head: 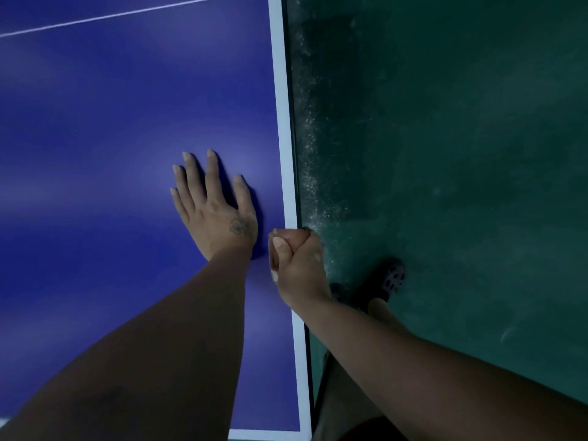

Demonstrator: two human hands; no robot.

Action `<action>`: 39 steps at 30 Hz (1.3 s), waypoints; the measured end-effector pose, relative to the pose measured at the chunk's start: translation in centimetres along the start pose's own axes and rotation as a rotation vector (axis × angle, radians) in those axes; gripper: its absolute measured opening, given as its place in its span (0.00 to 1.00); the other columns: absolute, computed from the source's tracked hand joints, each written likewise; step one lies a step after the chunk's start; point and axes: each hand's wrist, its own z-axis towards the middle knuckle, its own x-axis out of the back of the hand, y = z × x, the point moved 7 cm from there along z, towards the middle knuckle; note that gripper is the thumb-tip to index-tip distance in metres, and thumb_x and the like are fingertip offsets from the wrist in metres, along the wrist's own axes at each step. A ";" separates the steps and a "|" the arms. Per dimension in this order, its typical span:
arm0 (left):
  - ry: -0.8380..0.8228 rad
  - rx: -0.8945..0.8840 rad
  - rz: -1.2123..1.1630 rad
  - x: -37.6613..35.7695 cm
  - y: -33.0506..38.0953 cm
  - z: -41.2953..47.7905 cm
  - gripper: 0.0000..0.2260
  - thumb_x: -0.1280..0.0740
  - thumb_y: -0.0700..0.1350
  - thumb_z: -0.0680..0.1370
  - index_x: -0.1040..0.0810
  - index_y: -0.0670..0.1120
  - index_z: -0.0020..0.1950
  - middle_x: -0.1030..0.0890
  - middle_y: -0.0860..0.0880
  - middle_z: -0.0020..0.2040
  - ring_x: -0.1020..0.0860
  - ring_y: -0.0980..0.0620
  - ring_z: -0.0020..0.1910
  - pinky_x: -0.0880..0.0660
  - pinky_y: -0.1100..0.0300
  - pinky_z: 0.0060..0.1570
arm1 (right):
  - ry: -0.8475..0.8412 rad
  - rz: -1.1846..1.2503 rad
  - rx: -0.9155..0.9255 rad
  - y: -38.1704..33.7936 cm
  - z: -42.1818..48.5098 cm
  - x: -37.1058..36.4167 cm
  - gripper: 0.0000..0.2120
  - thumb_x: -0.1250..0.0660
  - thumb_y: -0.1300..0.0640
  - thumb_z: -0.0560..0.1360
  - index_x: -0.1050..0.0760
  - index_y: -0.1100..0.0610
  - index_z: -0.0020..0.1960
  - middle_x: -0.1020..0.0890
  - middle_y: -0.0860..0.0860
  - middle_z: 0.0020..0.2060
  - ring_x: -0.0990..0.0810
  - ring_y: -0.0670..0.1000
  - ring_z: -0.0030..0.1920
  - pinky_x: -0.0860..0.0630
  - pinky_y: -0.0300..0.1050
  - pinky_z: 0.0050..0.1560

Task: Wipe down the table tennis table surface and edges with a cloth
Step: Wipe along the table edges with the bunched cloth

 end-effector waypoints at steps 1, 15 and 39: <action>0.002 -0.004 0.003 0.0 0.0 -0.1 0.27 0.42 0.59 0.88 0.34 0.53 0.87 0.42 0.47 0.89 0.47 0.45 0.89 0.52 0.44 0.87 | 0.007 -0.001 -0.002 -0.3 0.2 0.1 0.30 0.34 0.45 0.85 0.38 0.60 0.79 0.28 0.56 0.74 0.27 0.58 0.74 0.28 0.57 0.73; 0.044 -0.028 -0.024 -0.1 0.1 0.1 0.27 0.41 0.57 0.88 0.33 0.52 0.86 0.40 0.45 0.88 0.45 0.42 0.88 0.50 0.41 0.87 | -0.181 -0.142 -0.115 -6.9 6.9 0.9 0.25 0.34 0.41 0.85 0.38 0.56 0.69 0.29 0.52 0.58 0.26 0.49 0.44 0.28 0.33 0.42; 0.062 -0.036 -0.035 -0.1 0.0 0.1 0.26 0.39 0.55 0.88 0.32 0.51 0.86 0.39 0.45 0.88 0.44 0.42 0.88 0.46 0.39 0.86 | -0.045 -0.042 -0.013 -21.7 15.2 1.8 0.32 0.34 0.41 0.85 0.39 0.59 0.78 0.25 0.56 0.74 0.22 0.56 0.65 0.30 0.37 0.46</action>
